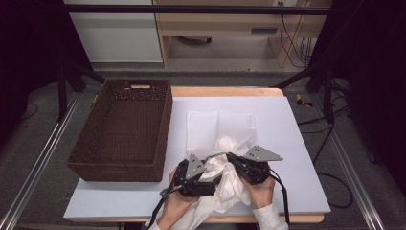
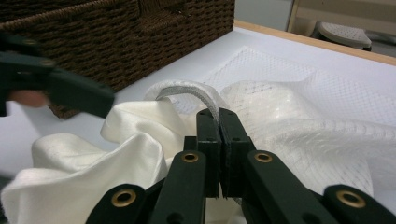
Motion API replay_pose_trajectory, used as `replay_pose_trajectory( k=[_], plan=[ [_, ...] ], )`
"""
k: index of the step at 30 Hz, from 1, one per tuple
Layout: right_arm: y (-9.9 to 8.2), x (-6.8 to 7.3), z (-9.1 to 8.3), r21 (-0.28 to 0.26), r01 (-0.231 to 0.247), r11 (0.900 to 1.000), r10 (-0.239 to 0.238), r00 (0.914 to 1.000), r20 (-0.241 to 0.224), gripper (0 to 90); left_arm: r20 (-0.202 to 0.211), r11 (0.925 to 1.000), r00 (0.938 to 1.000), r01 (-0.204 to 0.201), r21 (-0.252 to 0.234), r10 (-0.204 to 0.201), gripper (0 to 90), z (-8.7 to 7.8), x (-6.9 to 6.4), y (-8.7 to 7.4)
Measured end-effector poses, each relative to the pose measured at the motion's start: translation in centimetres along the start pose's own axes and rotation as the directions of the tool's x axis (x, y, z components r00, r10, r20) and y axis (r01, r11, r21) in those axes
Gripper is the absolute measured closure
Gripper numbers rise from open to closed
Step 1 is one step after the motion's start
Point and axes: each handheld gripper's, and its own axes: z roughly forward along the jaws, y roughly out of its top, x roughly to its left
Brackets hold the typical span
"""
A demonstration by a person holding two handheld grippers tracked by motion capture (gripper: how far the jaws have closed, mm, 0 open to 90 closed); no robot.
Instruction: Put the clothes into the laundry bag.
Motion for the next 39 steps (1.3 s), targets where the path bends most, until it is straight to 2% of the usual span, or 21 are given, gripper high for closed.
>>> replay_pose_trajectory(
  k=[3, 7, 9, 10, 11, 13, 15, 16, 21, 22, 24, 25, 26, 27, 30, 31, 32, 33, 34, 35, 39],
  plan=[
    [-0.1, 0.2, 0.2, 0.005, -0.002, 1.0, 0.001, 1.0, 0.007, 88.7, 0.029, 0.9996, 0.9996, -0.004, 0.027, 0.003, 23.2, 0.2, -0.6, -1.1],
    [-0.2, 0.3, 0.6, 0.009, -0.002, 1.0, 0.002, 0.9998, 0.022, 88.7, 0.037, 0.996, 0.9993, 0.006, 0.089, -0.01, 22.2, 2.7, -1.3, -2.4],
    [-0.4, 0.4, 1.0, 0.017, 0.006, 0.9998, -0.006, 0.9995, 0.032, 88.7, 0.044, 0.9939, 0.998, 0.04, 0.102, -0.045, 25.0, 4.3, -1.5, -2.9],
    [-0.4, 0.4, 1.0, 0.019, 0.005, 0.9998, -0.006, 0.9995, 0.032, 88.7, 0.056, 0.9907, 0.9954, 0.07, 0.116, -0.077, 29.3, 5.3, -1.5, -3.2],
    [-0.4, 0.4, 1.0, 0.019, 0.005, 0.9998, -0.006, 0.9995, 0.032, 88.7, 0.056, 0.9907, 0.9954, 0.07, 0.116, -0.077, 34.1, 5.3, -1.5, -3.2],
    [-0.4, 0.5, 1.1, 0.021, 0.006, 0.9998, -0.007, 0.9996, 0.029, 88.7, 0.047, 0.9927, 0.9971, 0.055, 0.107, -0.06, 51.5, 5.7, -1.8, -3.3],
    [-0.4, 0.5, 1.1, 0.016, 0.007, 0.9998, -0.007, 0.9996, 0.026, 88.8, -0.01, 0.9953, 0.9999, -0.004, 0.097, 0.005, 69.6, 5.2, -2.3, -3.1],
    [-0.4, 0.5, 1.1, 0.016, 0.007, 0.9998, -0.007, 0.9996, 0.026, 88.8, -0.01, 0.9953, 0.9999, -0.004, 0.097, 0.005, 75.0, 5.2, -2.3, -3.1],
    [0.1, 0.4, 0.5, -0.001, -0.01, 0.9999, 0.01, 0.9996, 0.027, 89.2, 0.021, 0.9997, 0.9997, 0.009, 0.021, -0.009, 78.9, 3.3, -2.2, -1.5],
    [0.2, 0.3, 0.3, -0.006, -0.009, 0.9999, 0.009, 0.9996, 0.026, 89.2, 0.029, 0.9999, 0.9996, 0.005, -0.013, -0.005, 79.1, 2.7, -2.3, -0.8],
    [0.3, 0.3, 0.1, -0.015, -0.016, 0.9998, 0.016, 0.9997, 0.018, 89.2, 0.032, 0.9991, 0.9995, 0.006, -0.042, -0.004, 79.2, 2.3, -2.5, 0.5],
    [0.4, 0.5, 0.2, -0.021, -0.018, 0.9996, 0.018, 0.9998, 0.012, 89.3, 0.011, 0.9997, 0.9997, -0.019, -0.016, 0.02, 79.1, 3.2, -2.5, 1.4],
    [0.4, 0.5, 0.2, -0.021, -0.018, 0.9996, 0.018, 0.9998, 0.012, 89.3, 0.011, 0.9997, 0.9997, -0.019, -0.016, 0.02, 79.1, 3.2, -2.5, 1.4],
    [0.5, 0.7, 0.2, -0.011, 0.0, 0.9999, 0.0, 0.9991, 0.043, 89.3, 0.003, 0.9997, 0.9997, -0.023, 0.002, 0.023, 79.0, 3.9, -2.4, 1.4],
    [0.5, 0.3, 0.0, -0.021, -0.016, 0.9997, 0.016, 0.9994, 0.031, 89.3, -0.026, 0.998, 0.9996, -0.008, 0.063, 0.009, 79.0, 5.9, -1.5, 0.7],
    [0.5, 0.1, -0.3, -0.029, -0.023, 0.9993, 0.024, 0.9995, 0.022, 89.2, -0.097, 0.9947, 0.9947, -0.023, 0.101, 0.033, 79.0, 7.4, -1.0, 0.1],
    [0.6, 0.1, -0.3, -0.032, -0.025, 0.9992, 0.026, 0.9995, 0.019, 89.2, -0.097, 0.9947, 0.9947, -0.023, 0.101, 0.033, 79.1, 7.4, -1.0, 0.1],
    [0.7, 0.2, -0.4, -0.028, -0.016, 0.9995, 0.017, 0.9996, 0.021, 89.2, -0.105, 0.9928, 0.9944, -0.002, 0.12, 0.015, 79.1, 8.8, -0.3, -0.2],
    [0.7, 0.2, -0.4, -0.028, -0.016, 0.9995, 0.017, 0.9996, 0.021, 89.2, -0.105, 0.9928, 0.9944, -0.002, 0.12, 0.015, 79.2, 8.8, -0.3, -0.2],
    [0.7, 0.3, -0.5, -0.022, -0.007, 0.9997, 0.007, 0.9996, 0.026, 89.2, -0.09, 0.9929, 0.9959, 0.018, 0.118, -0.007, 79.2, 9.1, 0.2, 0.0],
    [0.5, 0.3, -0.6, -0.011, -0.003, 0.9999, 0.003, 0.9991, 0.042, 89.2, -0.101, 0.9925, 0.9949, 0.014, 0.122, -0.001, 78.9, 9.7, 0.3, 0.5]
  ],
)
